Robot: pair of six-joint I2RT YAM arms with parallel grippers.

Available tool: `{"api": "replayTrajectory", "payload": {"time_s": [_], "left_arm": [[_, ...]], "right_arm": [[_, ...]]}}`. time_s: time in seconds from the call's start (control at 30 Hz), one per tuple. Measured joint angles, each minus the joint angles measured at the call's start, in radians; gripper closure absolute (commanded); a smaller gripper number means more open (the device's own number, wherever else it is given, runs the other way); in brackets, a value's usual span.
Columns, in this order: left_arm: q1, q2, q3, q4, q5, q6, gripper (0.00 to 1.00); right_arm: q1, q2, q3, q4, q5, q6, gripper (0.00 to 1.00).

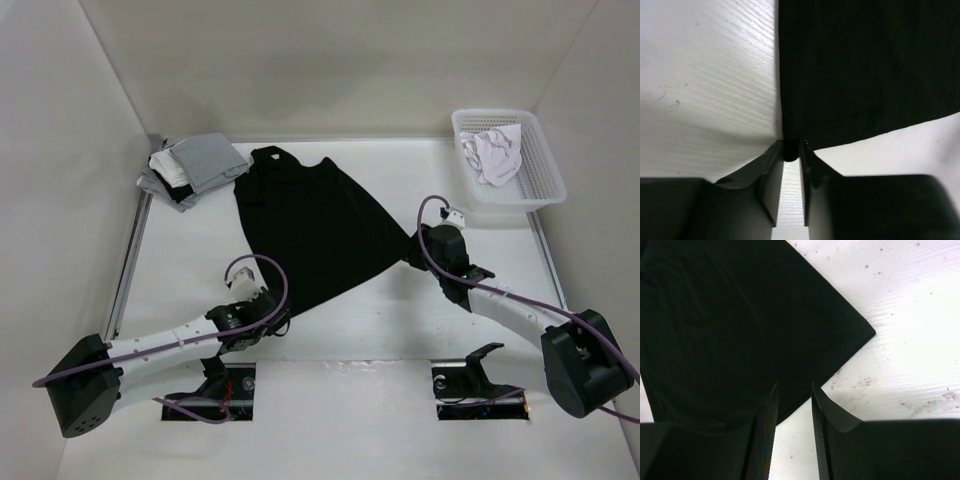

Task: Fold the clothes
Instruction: Flatten the tank top out

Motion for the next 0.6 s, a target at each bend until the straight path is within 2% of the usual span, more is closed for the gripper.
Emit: {"api": "replayTrajectory", "payload": {"time_s": [0.23, 0.4, 0.6], "left_arm": [[0.043, -0.08, -0.017, -0.057, 0.005, 0.023, 0.98], [0.122, -0.237, -0.012, -0.133, -0.034, 0.092, 0.99], [0.304, -0.436, 0.011, -0.203, -0.105, 0.198, 0.98]], "right_arm": [[0.002, 0.012, 0.0, 0.012, 0.0, 0.0, 0.62], [0.012, 0.015, 0.0, 0.011, -0.001, 0.0, 0.6], [0.029, 0.018, -0.011, 0.001, 0.0, 0.003, 0.56]]}}
